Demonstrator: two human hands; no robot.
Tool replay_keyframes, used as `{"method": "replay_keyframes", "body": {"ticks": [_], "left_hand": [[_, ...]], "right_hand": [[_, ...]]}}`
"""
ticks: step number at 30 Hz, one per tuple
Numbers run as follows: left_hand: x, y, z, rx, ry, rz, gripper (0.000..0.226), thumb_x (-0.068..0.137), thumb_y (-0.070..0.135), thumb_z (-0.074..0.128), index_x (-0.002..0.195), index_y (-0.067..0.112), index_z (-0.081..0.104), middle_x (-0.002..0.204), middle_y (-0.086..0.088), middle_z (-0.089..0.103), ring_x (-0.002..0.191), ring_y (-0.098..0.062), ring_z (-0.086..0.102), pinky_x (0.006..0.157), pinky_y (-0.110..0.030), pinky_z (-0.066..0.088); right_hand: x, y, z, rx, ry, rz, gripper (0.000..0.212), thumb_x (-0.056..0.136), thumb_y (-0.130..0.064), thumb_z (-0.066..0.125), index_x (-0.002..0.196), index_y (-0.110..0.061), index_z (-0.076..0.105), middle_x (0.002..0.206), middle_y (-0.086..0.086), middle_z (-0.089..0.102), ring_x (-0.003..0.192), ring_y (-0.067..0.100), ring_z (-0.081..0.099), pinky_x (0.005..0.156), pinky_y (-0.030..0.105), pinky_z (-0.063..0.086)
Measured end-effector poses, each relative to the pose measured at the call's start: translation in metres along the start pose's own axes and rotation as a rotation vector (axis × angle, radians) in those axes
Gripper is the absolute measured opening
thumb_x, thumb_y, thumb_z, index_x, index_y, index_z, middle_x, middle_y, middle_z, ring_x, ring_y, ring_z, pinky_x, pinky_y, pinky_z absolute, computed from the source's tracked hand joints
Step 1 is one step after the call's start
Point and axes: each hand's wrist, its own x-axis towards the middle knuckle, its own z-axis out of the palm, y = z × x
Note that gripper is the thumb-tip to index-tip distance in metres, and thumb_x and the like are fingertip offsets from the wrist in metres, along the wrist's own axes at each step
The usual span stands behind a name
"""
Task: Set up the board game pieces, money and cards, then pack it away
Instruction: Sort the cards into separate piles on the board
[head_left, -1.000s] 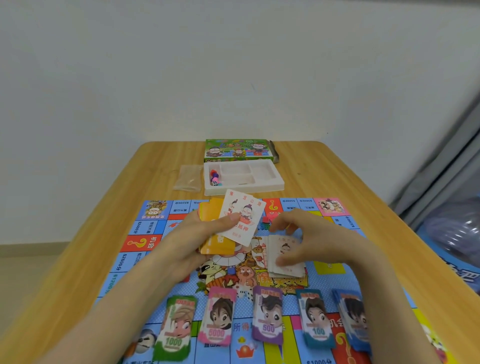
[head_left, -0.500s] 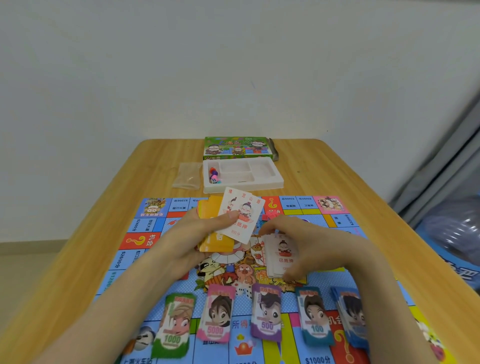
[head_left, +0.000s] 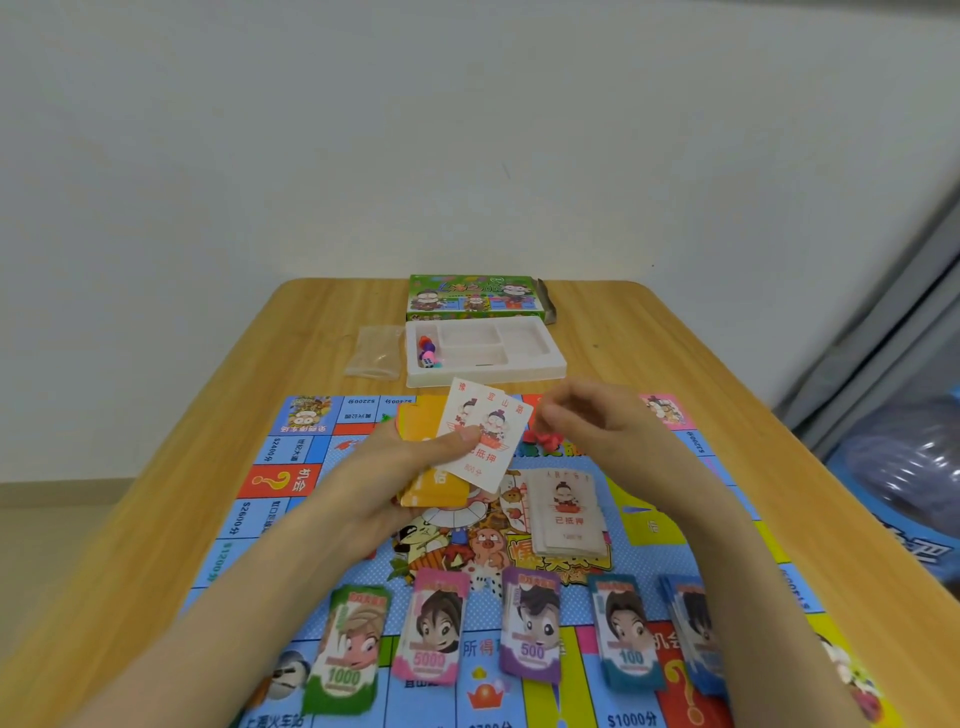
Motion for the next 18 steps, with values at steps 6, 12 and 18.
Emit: {"method": "replay_keyframes", "body": {"ticks": [6,12,18], "left_hand": [[-0.003,0.000,0.003,0.010,-0.065,0.047,0.033,0.065,0.015,0.069,0.098,0.014,0.065,0.092,-0.009,0.075,0.081,-0.021,0.071,0.079,-0.040,0.056],[-0.002,-0.001,0.002,-0.017,-0.071,0.040,0.022,0.081,0.010,0.064,0.103,0.013,0.064,0.095,-0.011,0.074,0.077,-0.022,0.072,0.064,-0.031,0.060],[0.000,-0.002,0.001,-0.023,-0.068,0.035,0.025,0.078,0.009,0.065,0.103,0.012,0.063,0.097,-0.012,0.074,0.082,-0.024,0.072,0.068,-0.034,0.060]], "right_hand": [[0.001,-0.009,0.021,0.171,0.001,-0.013,0.016,0.080,-0.016,0.071,0.088,-0.013,0.058,0.092,0.008,0.071,0.084,0.021,0.069,0.072,0.034,0.058],[0.002,-0.010,0.022,0.191,0.063,-0.055,0.018,0.085,-0.004,0.064,0.084,-0.021,0.058,0.089,0.030,0.062,0.084,0.034,0.066,0.062,0.029,0.057],[0.002,-0.012,0.021,0.136,0.098,-0.084,0.026,0.089,-0.002,0.059,0.080,-0.027,0.059,0.082,0.032,0.054,0.085,0.042,0.062,0.070,0.045,0.056]]}}
